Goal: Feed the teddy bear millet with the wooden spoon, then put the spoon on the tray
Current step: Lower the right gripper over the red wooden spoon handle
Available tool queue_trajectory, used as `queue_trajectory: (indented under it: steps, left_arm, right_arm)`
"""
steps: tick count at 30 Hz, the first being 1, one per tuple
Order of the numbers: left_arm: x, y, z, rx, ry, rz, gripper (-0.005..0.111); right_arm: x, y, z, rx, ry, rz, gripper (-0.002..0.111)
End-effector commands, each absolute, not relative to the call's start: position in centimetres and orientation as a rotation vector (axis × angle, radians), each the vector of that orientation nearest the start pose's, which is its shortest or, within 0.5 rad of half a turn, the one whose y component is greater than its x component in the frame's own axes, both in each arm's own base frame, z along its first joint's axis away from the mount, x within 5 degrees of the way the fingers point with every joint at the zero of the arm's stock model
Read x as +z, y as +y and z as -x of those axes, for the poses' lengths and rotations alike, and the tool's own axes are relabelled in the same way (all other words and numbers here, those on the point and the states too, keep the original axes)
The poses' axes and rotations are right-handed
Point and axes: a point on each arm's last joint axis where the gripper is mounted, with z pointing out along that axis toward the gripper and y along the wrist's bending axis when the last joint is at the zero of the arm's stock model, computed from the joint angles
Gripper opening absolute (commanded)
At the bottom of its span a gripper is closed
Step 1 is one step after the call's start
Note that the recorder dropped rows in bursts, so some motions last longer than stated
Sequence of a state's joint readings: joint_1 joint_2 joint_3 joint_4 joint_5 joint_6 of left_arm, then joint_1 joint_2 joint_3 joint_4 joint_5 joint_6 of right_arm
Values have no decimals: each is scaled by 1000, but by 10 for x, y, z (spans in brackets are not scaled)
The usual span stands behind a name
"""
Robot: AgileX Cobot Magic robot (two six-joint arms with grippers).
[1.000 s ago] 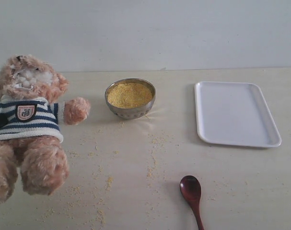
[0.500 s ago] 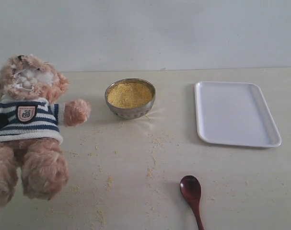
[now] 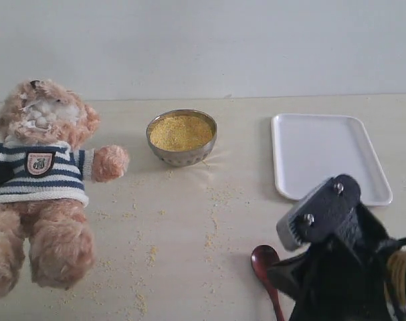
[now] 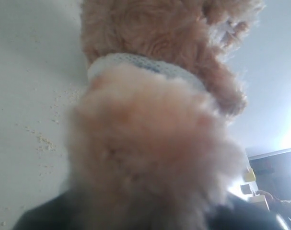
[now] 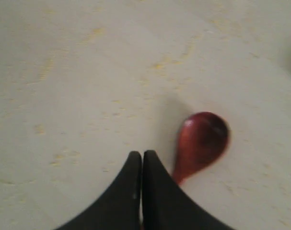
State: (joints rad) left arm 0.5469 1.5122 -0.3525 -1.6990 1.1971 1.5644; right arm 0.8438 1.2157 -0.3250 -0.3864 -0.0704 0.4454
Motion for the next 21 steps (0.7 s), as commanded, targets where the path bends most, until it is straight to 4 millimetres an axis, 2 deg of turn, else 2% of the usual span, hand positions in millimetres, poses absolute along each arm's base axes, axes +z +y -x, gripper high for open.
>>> queue_trajectory:
  steps: [1,5,7,11,15,18,21]
  left_arm:
    - [176,24,-202,-1227,1982,322,5]
    - [176,24,-202,-1227,1980,324,5]
    - [176,24,-202,-1226,1978,326,5]
    - [176,25,-202,-1226,1975,329,5]
    - [177,25,-203,-1221,1968,332,5]
    - [177,26,-204,-1207,1958,324,5]
    - [178,26,-204,-1202,1949,326,5]
  right_arm:
    - [164,143,-113,578,2088,887,0]
    - [154,123,-119,362,2122,770,0]
    - [151,118,-120,279,2144,774,0]
    - [146,120,-113,310,2197,849,0]
    - [148,126,-107,336,2167,891,3]
    - [148,132,-100,362,2138,951,20]
    - [148,137,-93,385,2113,1007,52]
